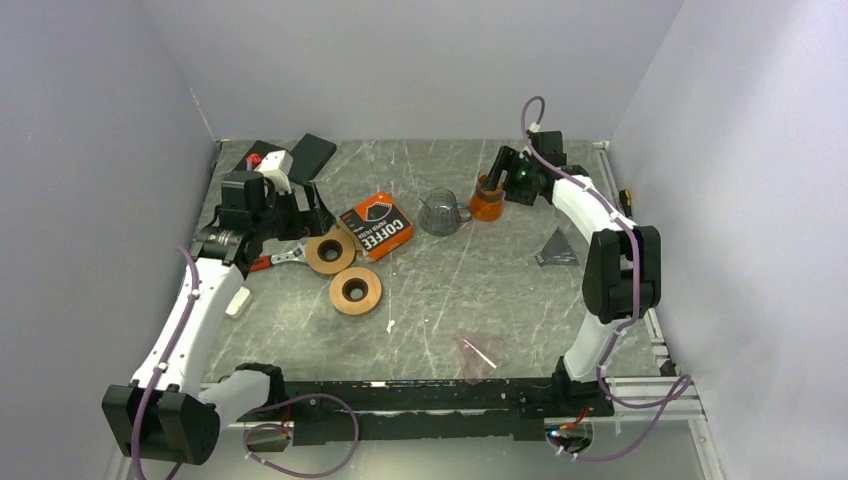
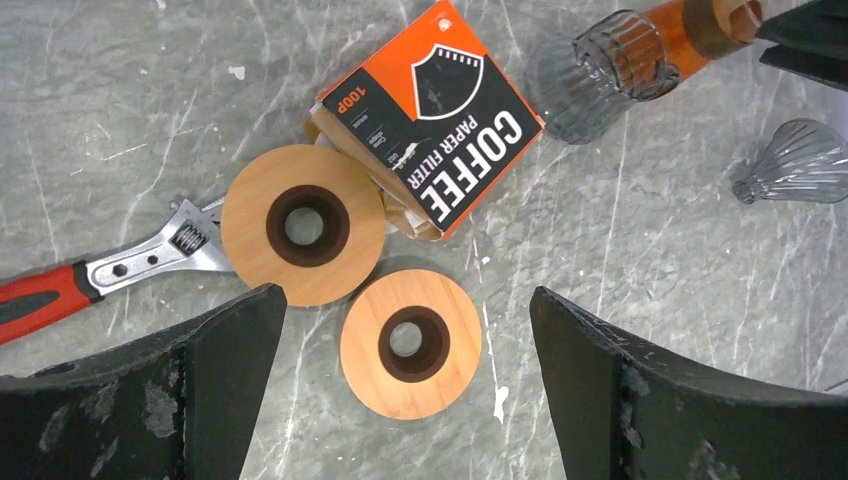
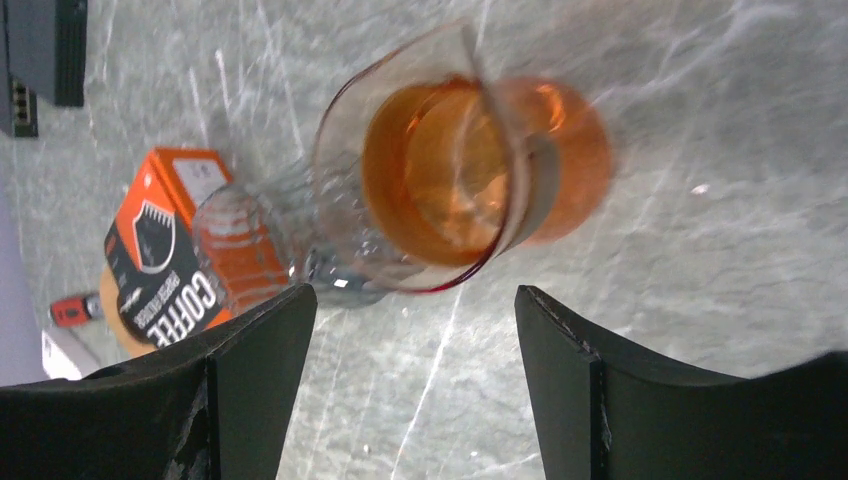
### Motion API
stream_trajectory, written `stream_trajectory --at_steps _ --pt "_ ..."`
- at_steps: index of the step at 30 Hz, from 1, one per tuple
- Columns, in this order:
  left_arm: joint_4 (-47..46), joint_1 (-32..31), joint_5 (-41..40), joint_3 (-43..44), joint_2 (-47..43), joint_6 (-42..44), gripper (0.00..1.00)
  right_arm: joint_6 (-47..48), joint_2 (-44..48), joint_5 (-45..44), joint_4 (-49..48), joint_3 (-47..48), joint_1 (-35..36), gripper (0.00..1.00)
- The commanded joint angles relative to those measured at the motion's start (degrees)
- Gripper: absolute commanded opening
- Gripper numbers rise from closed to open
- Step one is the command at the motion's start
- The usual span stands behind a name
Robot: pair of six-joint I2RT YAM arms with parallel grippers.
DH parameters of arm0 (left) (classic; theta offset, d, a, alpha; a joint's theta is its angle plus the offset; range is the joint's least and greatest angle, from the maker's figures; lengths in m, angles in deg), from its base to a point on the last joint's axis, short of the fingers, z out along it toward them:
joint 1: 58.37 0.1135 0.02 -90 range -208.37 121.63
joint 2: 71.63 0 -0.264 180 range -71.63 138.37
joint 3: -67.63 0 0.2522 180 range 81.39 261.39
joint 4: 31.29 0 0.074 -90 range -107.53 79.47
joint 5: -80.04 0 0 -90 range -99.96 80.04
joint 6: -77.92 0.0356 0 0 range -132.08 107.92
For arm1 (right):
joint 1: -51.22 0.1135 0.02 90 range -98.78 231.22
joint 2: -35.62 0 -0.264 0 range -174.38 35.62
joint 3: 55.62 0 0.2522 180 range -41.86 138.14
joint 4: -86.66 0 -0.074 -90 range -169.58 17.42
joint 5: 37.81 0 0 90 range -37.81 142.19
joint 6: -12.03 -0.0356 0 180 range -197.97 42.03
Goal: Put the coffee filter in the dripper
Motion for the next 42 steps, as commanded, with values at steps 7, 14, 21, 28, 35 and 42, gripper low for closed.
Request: stream_trajectory --at_steps 7,14,21,28,35,42 --pt "-0.01 2.78 -0.63 -2.98 -3.58 0.23 0.99 0.62 5.18 3.44 0.38 -0.58 8.10 0.77" --pt "0.24 3.15 -0.94 -3.62 -4.46 -0.42 0.99 1.24 -0.31 1.04 0.24 5.04 11.23 0.68" --pt "-0.26 3.49 0.31 -4.00 -4.77 -0.40 0.98 4.75 -7.33 -6.37 2.77 13.55 13.29 0.66" --pt "-1.40 4.22 4.06 -4.31 -4.32 0.14 0.97 7.26 -13.10 -8.75 4.92 19.64 13.92 0.63" --pt "-2.08 5.77 6.24 -4.53 -4.26 0.13 0.96 10.14 -15.58 -10.12 6.91 21.72 14.65 0.55" --pt "-2.41 6.39 6.94 -4.70 -3.92 -0.11 0.96 12.92 -15.58 -8.86 6.93 19.67 15.25 0.42"
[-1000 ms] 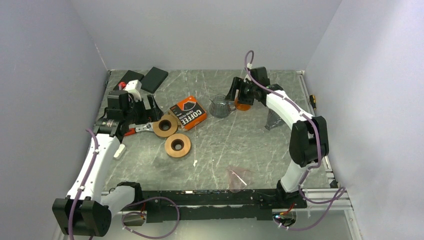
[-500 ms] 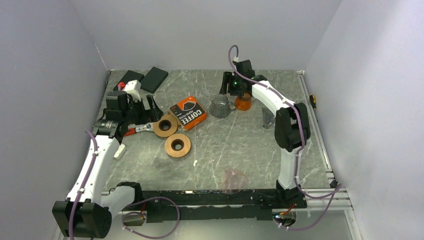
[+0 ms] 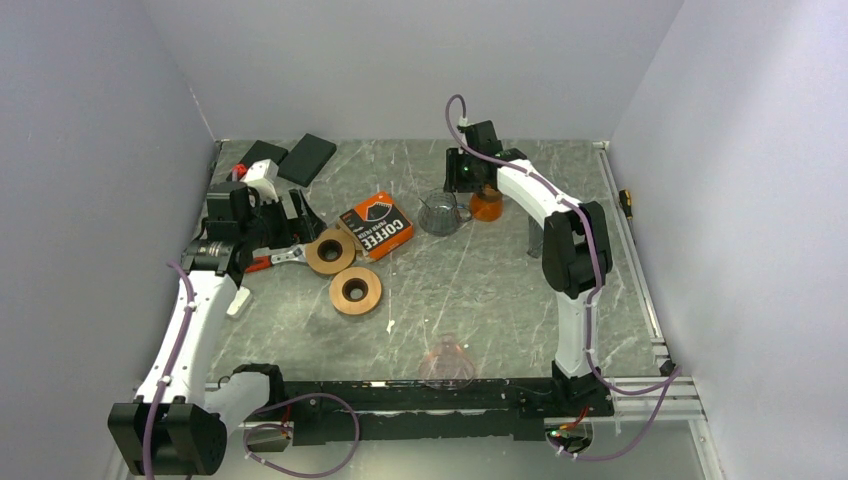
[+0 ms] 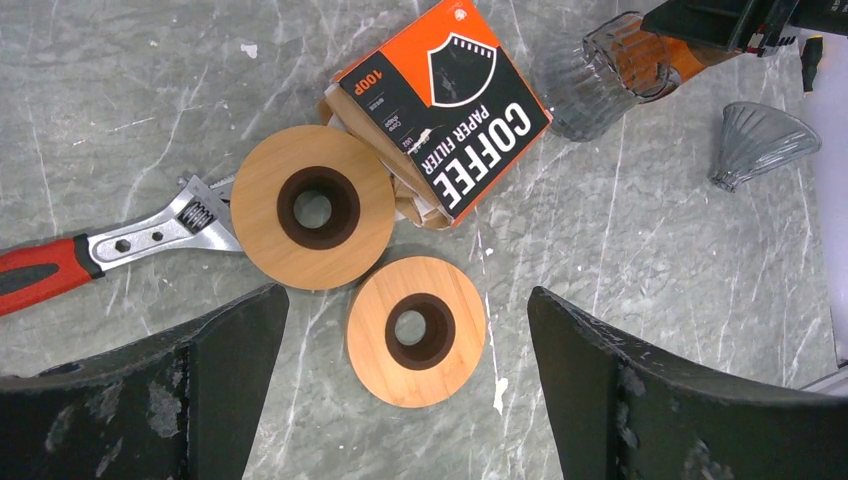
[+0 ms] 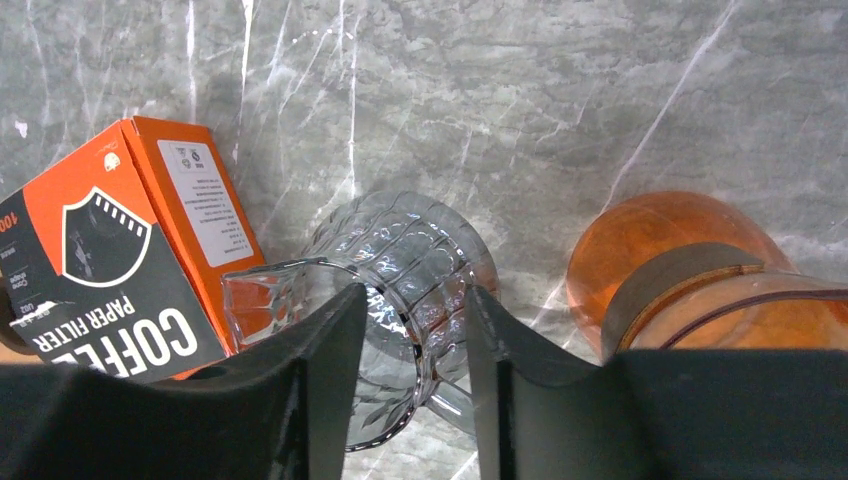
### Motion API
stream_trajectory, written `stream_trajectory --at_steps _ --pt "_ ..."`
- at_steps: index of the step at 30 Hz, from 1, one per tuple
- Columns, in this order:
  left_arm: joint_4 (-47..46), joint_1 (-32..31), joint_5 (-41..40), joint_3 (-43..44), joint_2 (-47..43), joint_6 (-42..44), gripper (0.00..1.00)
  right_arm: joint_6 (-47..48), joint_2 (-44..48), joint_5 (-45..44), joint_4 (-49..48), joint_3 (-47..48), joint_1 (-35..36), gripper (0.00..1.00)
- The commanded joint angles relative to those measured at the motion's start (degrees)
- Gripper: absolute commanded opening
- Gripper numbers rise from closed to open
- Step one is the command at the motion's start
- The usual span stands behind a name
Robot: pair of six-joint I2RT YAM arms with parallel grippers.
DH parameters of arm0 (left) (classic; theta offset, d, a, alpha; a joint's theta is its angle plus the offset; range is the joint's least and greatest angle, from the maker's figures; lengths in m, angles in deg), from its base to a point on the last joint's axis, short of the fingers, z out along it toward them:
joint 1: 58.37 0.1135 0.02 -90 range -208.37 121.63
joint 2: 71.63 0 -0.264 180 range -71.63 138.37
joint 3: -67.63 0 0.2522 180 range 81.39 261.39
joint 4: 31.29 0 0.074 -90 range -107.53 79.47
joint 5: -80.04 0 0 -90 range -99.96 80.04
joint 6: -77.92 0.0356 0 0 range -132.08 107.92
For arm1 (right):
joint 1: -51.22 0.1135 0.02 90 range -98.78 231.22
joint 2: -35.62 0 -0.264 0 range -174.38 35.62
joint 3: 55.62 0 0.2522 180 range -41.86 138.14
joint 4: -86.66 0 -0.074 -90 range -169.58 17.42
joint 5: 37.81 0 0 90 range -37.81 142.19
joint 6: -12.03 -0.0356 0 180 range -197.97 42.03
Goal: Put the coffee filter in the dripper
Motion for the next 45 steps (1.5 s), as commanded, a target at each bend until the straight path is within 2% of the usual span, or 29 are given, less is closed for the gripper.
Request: stream_trajectory --at_steps 1,12,15,19,30,34,40,45 --pt "-1.93 0.46 1.85 -0.17 -0.19 -0.32 0.96 2.83 0.15 0.17 0.89 0.27 0.56 0.41" --pt "-2.15 0.90 2.66 -0.27 0.18 -0.57 0.95 3.53 1.48 2.50 -0.68 -4.77 1.22 0.33" --pt "-1.95 0.91 3.03 -0.18 -0.05 -0.68 0.95 3.18 2.11 3.87 -0.55 -6.04 1.31 0.26" --pt "-2.18 0.91 3.15 -0.31 0.03 -0.85 0.95 3.45 4.05 4.31 -0.06 -8.49 1.99 0.24" --pt "-1.45 0.91 2.01 -0.22 -0.08 -0.80 0.94 5.70 10.14 -1.58 7.05 -13.16 4.72 0.26" --pt "-1.73 2.39 2.68 -0.37 0.14 -1.05 0.94 6.18 11.50 -4.91 9.23 -12.85 6.04 0.26" --pt "-1.33 2.58 3.17 -0.06 1.39 -1.28 0.94 6.92 12.45 -5.45 11.36 -11.94 6.47 0.28" --pt "-1.18 2.59 1.91 -0.32 1.88 -1.77 0.94 5.80 14.39 -4.91 11.42 -11.37 6.49 0.36"
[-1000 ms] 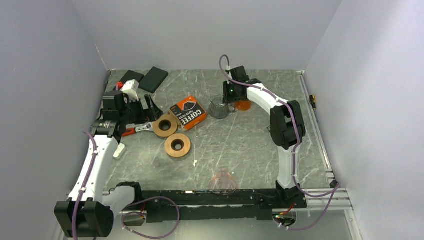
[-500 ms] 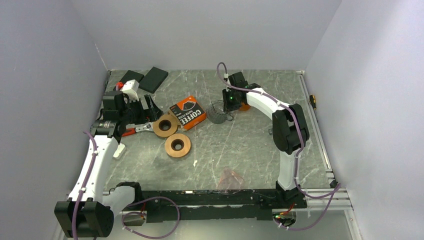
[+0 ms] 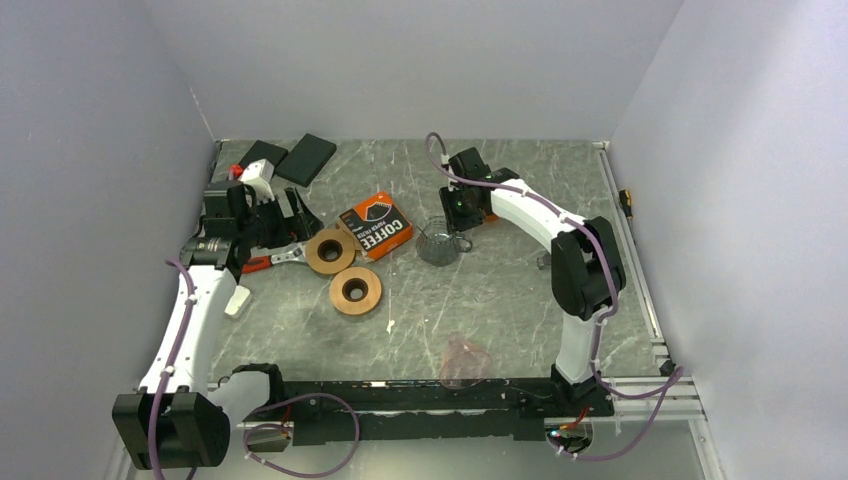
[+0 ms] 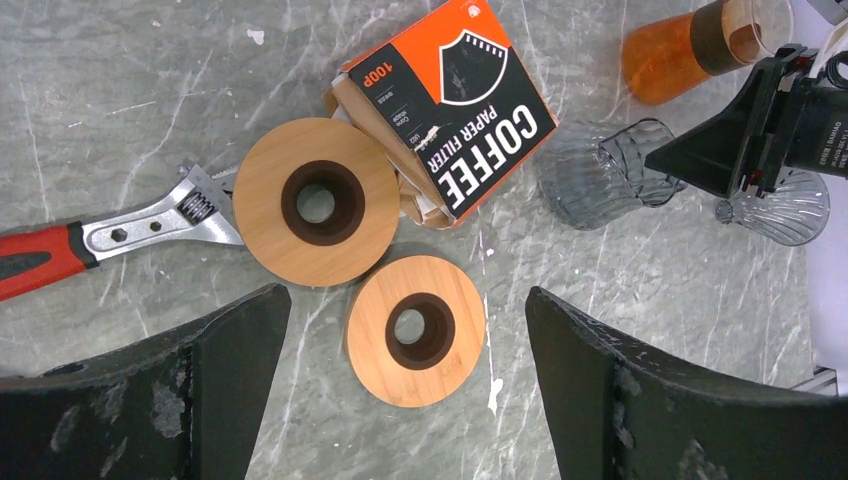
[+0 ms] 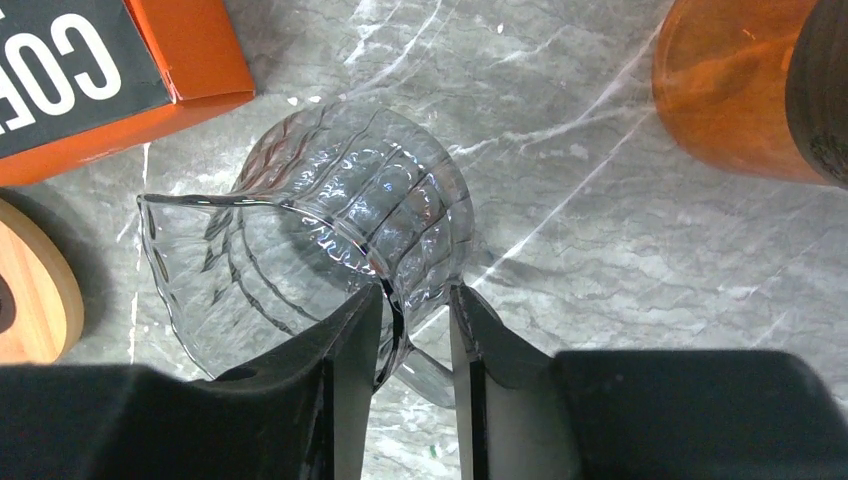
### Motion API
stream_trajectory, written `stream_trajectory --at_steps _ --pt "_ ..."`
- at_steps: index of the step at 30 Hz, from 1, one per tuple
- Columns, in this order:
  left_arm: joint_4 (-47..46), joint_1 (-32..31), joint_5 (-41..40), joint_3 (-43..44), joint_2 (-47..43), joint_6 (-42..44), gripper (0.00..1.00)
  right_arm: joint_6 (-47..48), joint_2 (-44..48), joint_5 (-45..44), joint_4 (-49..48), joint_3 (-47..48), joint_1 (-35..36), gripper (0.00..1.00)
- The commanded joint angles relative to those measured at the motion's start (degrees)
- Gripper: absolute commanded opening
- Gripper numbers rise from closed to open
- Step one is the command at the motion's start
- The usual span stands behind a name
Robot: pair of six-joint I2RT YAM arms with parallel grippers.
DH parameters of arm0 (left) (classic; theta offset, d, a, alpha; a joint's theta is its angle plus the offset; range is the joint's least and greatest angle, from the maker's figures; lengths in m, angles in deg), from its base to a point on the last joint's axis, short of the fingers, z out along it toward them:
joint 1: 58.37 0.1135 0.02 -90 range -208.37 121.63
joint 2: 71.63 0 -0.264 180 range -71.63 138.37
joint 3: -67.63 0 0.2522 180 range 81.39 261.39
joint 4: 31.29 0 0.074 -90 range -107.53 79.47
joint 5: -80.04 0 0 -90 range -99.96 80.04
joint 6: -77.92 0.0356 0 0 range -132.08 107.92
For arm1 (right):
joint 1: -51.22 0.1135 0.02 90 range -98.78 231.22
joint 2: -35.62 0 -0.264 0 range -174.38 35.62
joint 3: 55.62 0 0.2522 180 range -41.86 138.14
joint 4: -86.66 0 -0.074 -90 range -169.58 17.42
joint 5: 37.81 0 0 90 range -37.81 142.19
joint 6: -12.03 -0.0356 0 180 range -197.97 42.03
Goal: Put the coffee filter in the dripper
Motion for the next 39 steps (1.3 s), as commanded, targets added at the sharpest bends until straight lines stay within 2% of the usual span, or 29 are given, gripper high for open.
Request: stream_trajectory --at_steps 1,3,10,14,23,25,30,34,39 --pt "-0.71 0.28 -0.97 -0.23 0.42 -1.18 0.95 -0.17 5.37 -0.83 0.72 1.40 -0.11 0.45" --pt "0.56 0.26 -3.61 -0.06 1.11 -2.91 0.95 -0.56 7.52 -0.49 -1.14 0.32 -0.05 0.55" --pt "2.49 0.26 -9.27 -2.31 6.24 -12.59 0.96 -1.66 12.68 -0.27 -2.19 -0.73 -0.21 0.63" --pt "3.96 0.26 -12.95 -1.82 11.51 -16.51 0.97 -2.81 17.59 4.26 -6.14 -5.24 -0.92 0.72" --pt "-3.99 0.26 -12.54 -2.21 26.92 -23.43 0.94 -6.46 23.33 13.23 -11.22 -11.06 -3.88 0.74" --pt "-5.41 0.22 -12.71 -1.97 29.55 -24.97 0.90 -6.91 23.67 13.89 -11.30 -11.83 -4.22 0.75" --pt "-4.08 -0.66 -16.25 0.99 34.63 -26.41 0.83 -7.82 24.52 16.07 -12.01 -13.97 -4.93 0.75" --pt "-2.98 -0.88 -18.07 2.90 38.21 -25.85 0.82 -8.66 25.08 17.00 -12.42 -14.62 -5.80 0.75" --pt "-2.63 -3.51 -18.77 5.22 40.86 -24.67 0.72 -10.09 25.47 20.66 -14.46 -16.02 -7.73 0.75"
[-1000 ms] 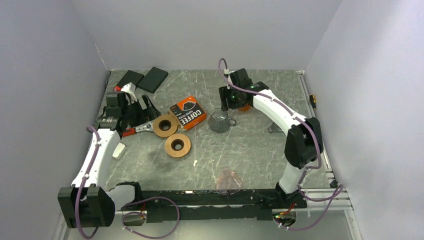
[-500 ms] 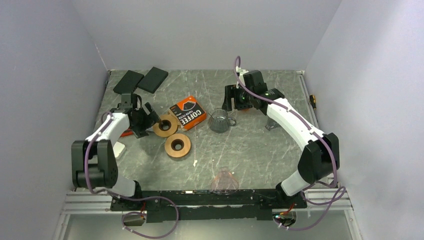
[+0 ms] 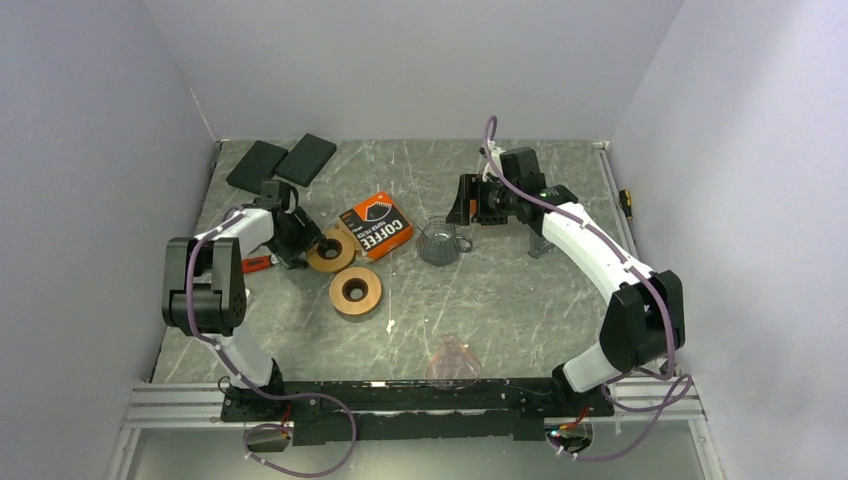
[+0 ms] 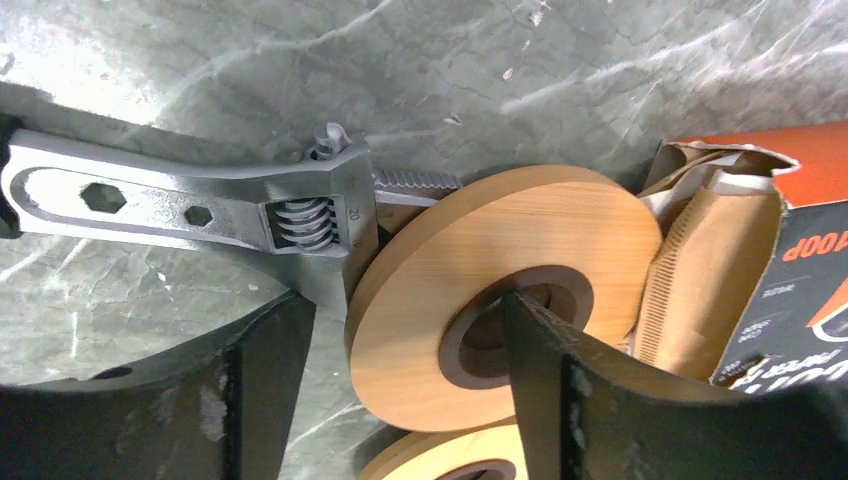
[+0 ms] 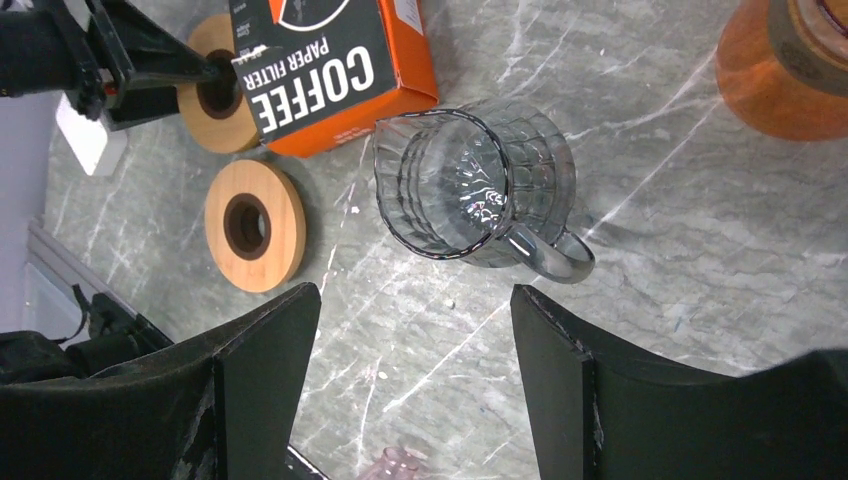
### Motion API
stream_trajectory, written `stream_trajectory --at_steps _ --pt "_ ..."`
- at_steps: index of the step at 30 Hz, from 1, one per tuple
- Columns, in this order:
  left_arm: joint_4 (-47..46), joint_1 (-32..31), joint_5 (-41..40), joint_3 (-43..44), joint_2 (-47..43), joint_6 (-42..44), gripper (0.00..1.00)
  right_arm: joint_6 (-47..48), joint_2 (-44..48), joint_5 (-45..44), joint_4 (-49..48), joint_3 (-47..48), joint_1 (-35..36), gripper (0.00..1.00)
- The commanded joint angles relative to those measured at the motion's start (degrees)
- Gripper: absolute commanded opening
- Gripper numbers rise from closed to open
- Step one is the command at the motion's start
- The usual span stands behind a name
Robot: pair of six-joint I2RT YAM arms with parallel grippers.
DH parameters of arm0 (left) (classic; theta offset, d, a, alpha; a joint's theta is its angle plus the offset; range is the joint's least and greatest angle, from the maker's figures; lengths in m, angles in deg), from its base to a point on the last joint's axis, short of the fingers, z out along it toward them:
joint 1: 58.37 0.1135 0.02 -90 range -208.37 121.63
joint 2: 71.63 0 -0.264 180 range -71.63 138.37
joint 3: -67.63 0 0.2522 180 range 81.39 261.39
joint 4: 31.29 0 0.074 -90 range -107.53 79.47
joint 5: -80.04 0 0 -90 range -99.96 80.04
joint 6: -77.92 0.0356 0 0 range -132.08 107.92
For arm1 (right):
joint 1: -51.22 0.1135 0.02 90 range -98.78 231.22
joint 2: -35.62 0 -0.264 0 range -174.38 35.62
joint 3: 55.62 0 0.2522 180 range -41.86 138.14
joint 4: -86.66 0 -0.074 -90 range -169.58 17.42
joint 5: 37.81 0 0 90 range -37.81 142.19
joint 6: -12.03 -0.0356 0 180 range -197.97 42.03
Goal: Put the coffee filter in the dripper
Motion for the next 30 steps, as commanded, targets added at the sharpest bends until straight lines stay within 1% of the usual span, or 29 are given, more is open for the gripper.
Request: stream_trajectory --at_steps 1,3,5,6,7,9,10,11,17,20,26,30 --pt "0.14 -2.14 -3.14 1.89 2.82 0.39 0.69 -2.07 2.75 4.46 -4.27 -0.87 -1.96 0.75" --pt "0.36 -2.36 -3.21 1.84 2.65 0.55 0.64 -2.64 2.70 5.84 -4.43 -1.04 -2.76 0.75" --pt "0.38 -2.51 -3.05 1.38 1.78 0.45 0.62 -3.29 2.87 6.76 -4.80 -1.33 -3.55 0.75" --pt "0.00 -2.60 -2.86 1.03 1.19 0.52 0.59 -3.49 2.94 7.24 -5.14 -1.59 -3.90 0.75" --pt "-0.41 -2.63 -2.59 0.73 0.58 0.67 0.54 -3.67 3.01 7.68 -5.50 -1.86 -4.30 0.75" --pt "-0.88 -2.67 -1.82 0.32 -0.85 1.04 0.48 -3.81 2.86 8.49 -5.86 -2.03 -5.05 0.75" --pt "-1.10 -2.68 -1.37 0.14 -1.47 1.29 0.43 -4.01 2.68 8.81 -5.91 -2.07 -5.44 0.75" --pt "-0.96 -2.71 -1.00 0.15 -2.04 1.51 0.41 -4.20 2.61 9.30 -5.95 -2.07 -5.75 0.75" --pt "1.85 -2.74 -1.38 0.63 -6.08 2.74 0.39 -4.92 2.75 10.58 -6.18 -1.99 -6.63 0.75" --pt "3.78 -2.69 -2.14 0.72 -9.68 3.49 0.38 -5.35 2.92 10.91 -6.06 -1.79 -6.88 0.75" --pt "7.63 -2.72 -4.11 1.15 -17.24 4.93 0.38 -5.85 3.34 12.36 -6.90 -1.63 -7.21 0.75" --pt "9.17 -2.71 -3.98 1.73 -20.84 6.78 0.39 -6.40 2.97 13.58 -7.19 -1.39 -7.28 0.75"
